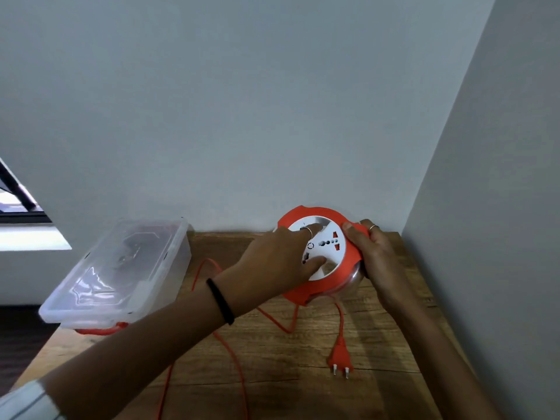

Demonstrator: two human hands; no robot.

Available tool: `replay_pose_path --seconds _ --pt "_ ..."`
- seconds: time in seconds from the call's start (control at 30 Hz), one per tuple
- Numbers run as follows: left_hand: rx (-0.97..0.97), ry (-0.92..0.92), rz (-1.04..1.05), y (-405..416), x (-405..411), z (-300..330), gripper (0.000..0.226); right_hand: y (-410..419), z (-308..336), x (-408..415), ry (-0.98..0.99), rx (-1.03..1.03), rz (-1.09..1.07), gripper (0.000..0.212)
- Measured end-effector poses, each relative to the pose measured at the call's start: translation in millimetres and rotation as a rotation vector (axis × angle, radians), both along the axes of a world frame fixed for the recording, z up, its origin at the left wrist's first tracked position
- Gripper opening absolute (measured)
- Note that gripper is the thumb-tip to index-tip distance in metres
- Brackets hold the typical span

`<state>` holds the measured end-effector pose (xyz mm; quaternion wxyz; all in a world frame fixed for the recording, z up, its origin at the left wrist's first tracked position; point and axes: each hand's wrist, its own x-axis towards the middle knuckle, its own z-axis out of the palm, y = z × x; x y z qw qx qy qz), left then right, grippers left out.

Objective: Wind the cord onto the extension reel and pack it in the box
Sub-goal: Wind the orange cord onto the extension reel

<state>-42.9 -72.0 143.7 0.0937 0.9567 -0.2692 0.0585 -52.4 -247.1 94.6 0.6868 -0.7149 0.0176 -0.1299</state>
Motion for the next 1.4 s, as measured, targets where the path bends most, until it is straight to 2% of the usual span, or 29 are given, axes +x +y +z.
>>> replay_pose_path --seconds 0.17,0.3,0.37,0.53,0.67,0.73,0.83,0.9,1.0,1.07,1.13,1.23,1.4 --pt "-0.086 0.144 0.073 -10 7 -9 0.075 4 3 -3 -0.023 -0.121 -0.025 0.022" --pt "-0.201 0.152 0.065 -15 7 -14 0.073 5 2 -5 -0.018 -0.105 -0.036 0.025" --pt "-0.167 0.138 0.021 -13 9 -10 0.069 6 2 -7 -0.010 -0.083 -0.032 0.022" --pt "0.147 -0.026 -0.246 -1 2 14 0.066 1 5 -6 0.066 0.040 0.071 0.025" --pt "0.627 -0.132 -0.547 7 -1 36 0.066 -9 6 -8 0.094 0.029 0.220 0.038" --pt "0.814 -0.179 -0.608 9 -1 42 0.067 -10 4 -9 0.092 0.028 0.258 0.036" --pt "0.947 -0.232 -0.662 8 -3 53 0.069 -7 0 -10 0.066 0.042 0.268 0.041" --pt "0.916 -0.239 -0.658 9 -3 59 0.068 -3 3 -11 0.045 0.065 0.250 0.042" --pt "0.739 -0.270 -0.606 14 -1 60 0.066 -1 12 -11 0.011 0.088 0.213 0.041" --pt "0.618 -0.239 -0.539 17 -3 55 0.067 -4 17 -10 -0.009 0.068 0.153 0.033" --pt "0.465 -0.190 -0.435 18 -7 47 0.070 -7 19 -9 -0.016 0.030 0.091 0.025" --pt "0.271 -0.187 -0.233 13 -15 31 0.063 -9 17 -7 -0.017 0.000 0.024 0.026" --pt "0.148 -0.172 -0.060 -2 -18 12 0.059 -4 15 -10 -0.026 -0.008 0.001 0.025"
